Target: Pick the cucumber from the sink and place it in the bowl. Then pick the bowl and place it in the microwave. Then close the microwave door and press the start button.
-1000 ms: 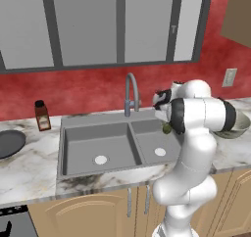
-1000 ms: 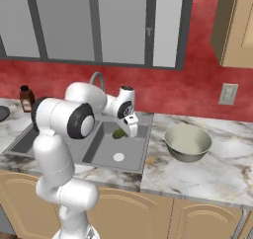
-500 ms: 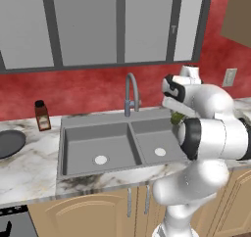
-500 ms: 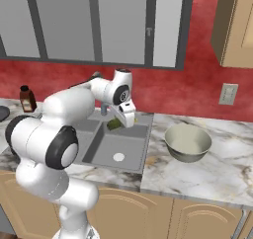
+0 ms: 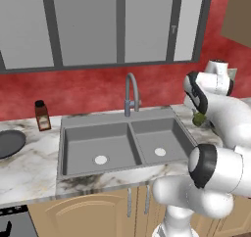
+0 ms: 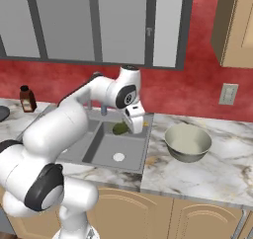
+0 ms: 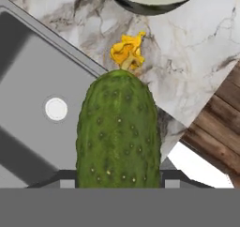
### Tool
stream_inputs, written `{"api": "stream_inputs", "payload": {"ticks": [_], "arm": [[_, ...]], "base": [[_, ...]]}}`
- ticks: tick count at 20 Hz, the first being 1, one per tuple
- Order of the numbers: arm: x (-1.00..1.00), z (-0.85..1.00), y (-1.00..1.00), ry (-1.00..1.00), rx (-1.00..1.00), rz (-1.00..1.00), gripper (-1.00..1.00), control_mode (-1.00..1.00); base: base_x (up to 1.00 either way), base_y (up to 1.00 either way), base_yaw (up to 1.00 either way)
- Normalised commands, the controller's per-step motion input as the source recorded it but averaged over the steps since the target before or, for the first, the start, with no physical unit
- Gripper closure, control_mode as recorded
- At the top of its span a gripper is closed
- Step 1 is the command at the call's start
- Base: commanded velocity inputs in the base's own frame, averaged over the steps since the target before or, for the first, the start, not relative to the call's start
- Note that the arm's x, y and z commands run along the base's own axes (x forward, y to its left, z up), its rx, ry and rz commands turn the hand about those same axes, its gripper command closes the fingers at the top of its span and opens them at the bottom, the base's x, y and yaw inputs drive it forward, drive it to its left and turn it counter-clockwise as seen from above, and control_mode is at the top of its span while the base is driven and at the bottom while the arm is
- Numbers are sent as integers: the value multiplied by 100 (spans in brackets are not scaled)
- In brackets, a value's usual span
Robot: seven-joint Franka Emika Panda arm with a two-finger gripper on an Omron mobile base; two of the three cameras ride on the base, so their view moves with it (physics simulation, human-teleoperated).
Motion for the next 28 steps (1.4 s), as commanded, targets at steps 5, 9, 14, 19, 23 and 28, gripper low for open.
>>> {"api": "stream_inputs", "payload": {"ticks": [5, 9, 14, 19, 23, 28], "arm": [[-23, 44, -79, 3, 0, -16, 100, -100], [3, -5, -92, 16, 12, -4, 100, -100], [20, -9, -96, 20, 16, 0, 100, -100], [41, -11, -80, 16, 21, 0, 100, -100], [47, -45, -37, 14, 22, 0, 100, -100], [41, -33, -19, 5, 17, 3, 100, -100]], "base": [[0, 0, 0], [0, 0, 0], [0, 0, 0], [0, 0, 0], [0, 0, 0], [0, 0, 0]]}}
